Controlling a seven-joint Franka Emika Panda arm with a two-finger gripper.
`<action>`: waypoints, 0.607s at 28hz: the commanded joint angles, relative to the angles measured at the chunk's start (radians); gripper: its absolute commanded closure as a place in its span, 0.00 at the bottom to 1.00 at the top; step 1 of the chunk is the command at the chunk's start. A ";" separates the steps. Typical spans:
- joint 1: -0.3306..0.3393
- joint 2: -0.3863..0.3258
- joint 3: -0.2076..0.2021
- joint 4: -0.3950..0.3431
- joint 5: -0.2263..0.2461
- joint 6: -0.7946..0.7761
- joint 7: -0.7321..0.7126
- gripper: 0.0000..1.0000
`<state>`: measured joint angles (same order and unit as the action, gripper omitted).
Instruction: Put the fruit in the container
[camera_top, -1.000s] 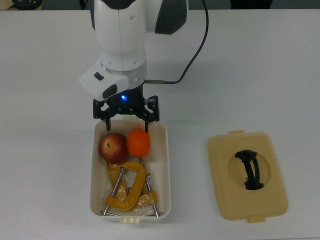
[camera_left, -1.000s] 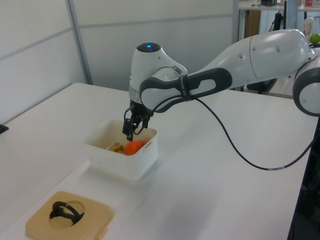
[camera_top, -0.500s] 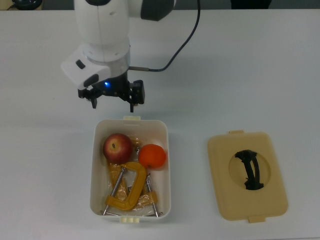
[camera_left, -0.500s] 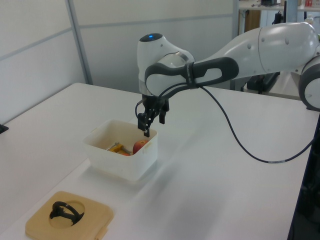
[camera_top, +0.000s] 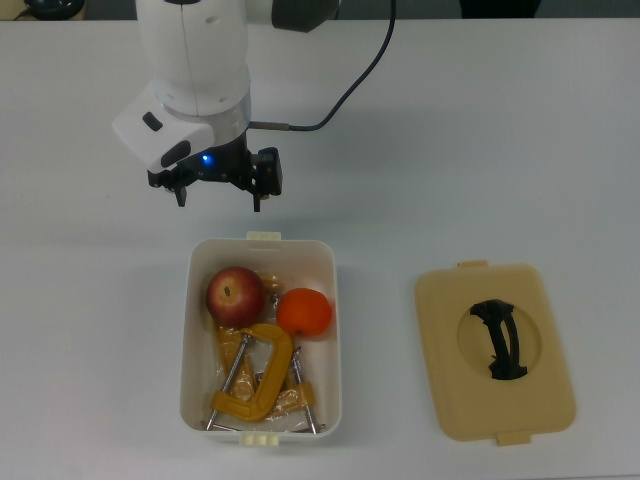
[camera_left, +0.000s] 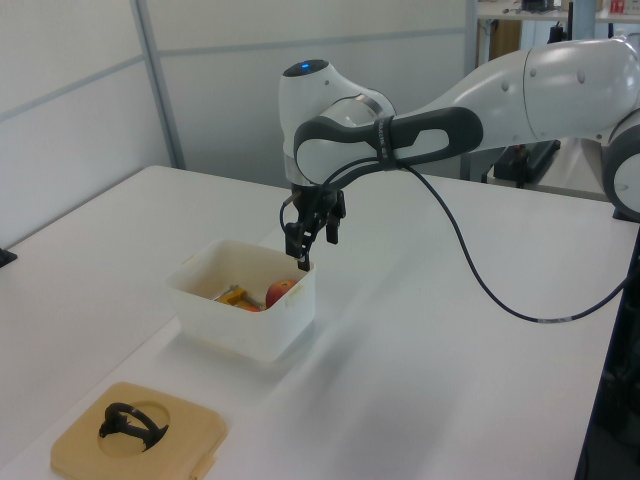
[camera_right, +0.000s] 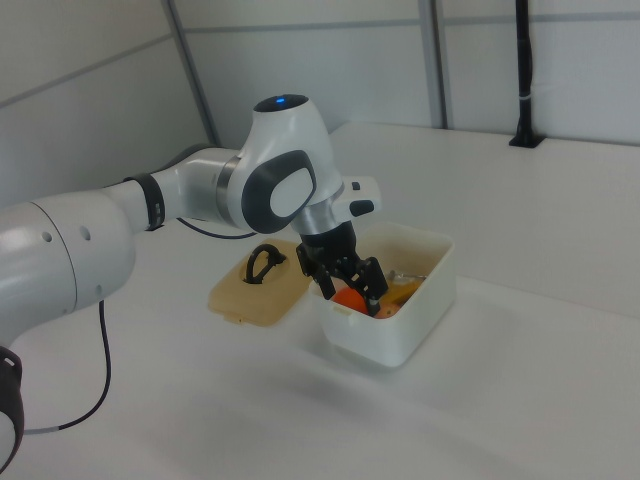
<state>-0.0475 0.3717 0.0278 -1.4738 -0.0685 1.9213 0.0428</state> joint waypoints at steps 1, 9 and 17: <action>0.001 -0.016 -0.005 -0.013 -0.016 -0.027 -0.035 0.00; 0.003 -0.028 -0.006 -0.011 -0.016 -0.093 -0.038 0.00; 0.001 -0.033 -0.006 -0.011 -0.016 -0.105 -0.038 0.00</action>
<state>-0.0476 0.3603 0.0275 -1.4733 -0.0706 1.8422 0.0280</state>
